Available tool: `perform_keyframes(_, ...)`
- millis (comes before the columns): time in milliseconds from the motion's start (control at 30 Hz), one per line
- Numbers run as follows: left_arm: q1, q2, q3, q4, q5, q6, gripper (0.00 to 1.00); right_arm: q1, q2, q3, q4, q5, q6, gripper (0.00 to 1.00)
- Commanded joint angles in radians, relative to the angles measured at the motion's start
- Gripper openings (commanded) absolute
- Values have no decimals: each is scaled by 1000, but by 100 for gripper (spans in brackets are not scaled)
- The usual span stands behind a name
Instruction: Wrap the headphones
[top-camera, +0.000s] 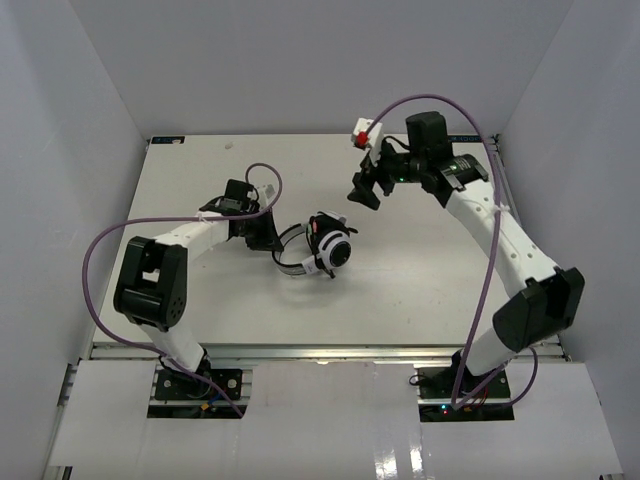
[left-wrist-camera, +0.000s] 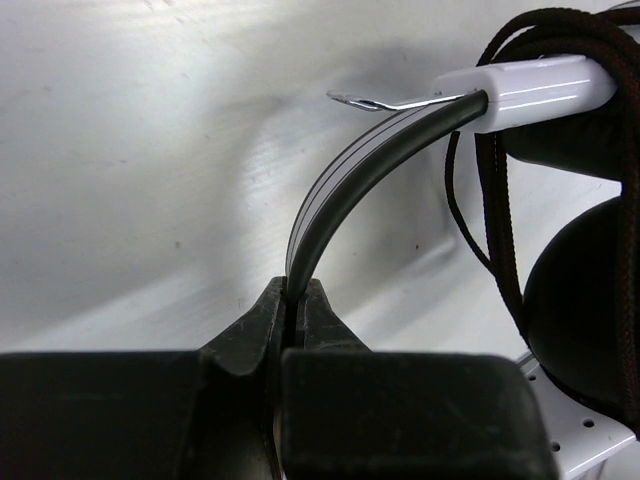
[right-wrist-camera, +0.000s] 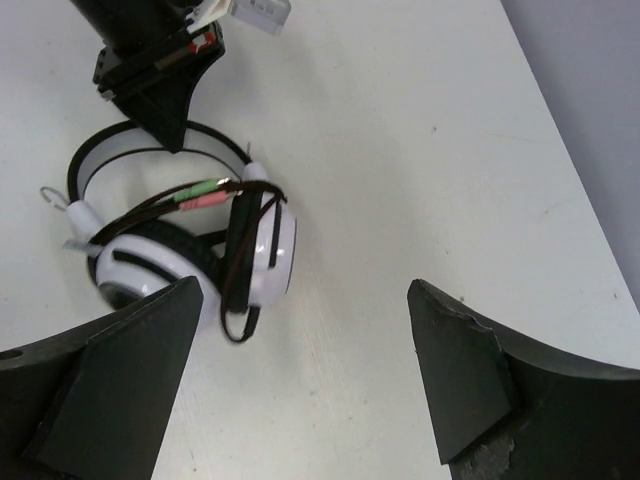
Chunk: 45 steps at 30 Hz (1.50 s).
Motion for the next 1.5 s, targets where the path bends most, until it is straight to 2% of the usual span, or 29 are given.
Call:
perform_keyframes(0,61,17,98,87,32,-93,0,-50,-133,-174,182,-60,93,90)
perform_keyframes(233,125,108,205,83,-78,-134,0,-99,-309,-495,302,-78,128,90)
perform_keyframes(433,132,173,221,77,-196,-140,0,-106,-492,-737,443,-67,165,90)
perform_keyframes(600,132,207,196,120,-250,-176,7,-110,-658,-876,536,-50,197,90)
perform_keyframes(633,131,210,194,125,-256,-181,11,-112,-671,-885,536,-45,201,90)
perform_keyframes(667,131,211,192,128,-262,-185,22,-116,-682,-891,528,-35,209,90)
perform_keyframes(733,133,210,188,133,-267,-190,35,-129,-701,-906,510,-20,210,90)
perform_keyframes(767,132,203,183,134,-268,-189,48,-139,-708,-914,500,-17,211,90)
perform_keyframes(800,131,193,177,134,-273,-187,67,-152,-714,-922,491,-14,213,90)
perform_keyframes(867,131,157,157,135,-315,-165,88,-173,-735,-938,466,-9,221,90)
perform_keyframes(933,134,89,117,132,-342,-141,98,-203,-751,-957,457,0,241,90)
perform_keyframes(1000,140,30,88,126,-350,-94,98,-224,-765,-959,429,-4,261,90)
perform_keyframes(1233,143,-382,-108,168,-306,-21,98,-327,-777,-920,330,6,318,90)
perform_keyframes(1400,142,-819,-367,293,-73,-31,98,-380,-778,-875,271,183,437,90)
perform_keyframes(1467,139,-918,-432,292,23,-23,98,-393,-785,-864,234,274,469,90)
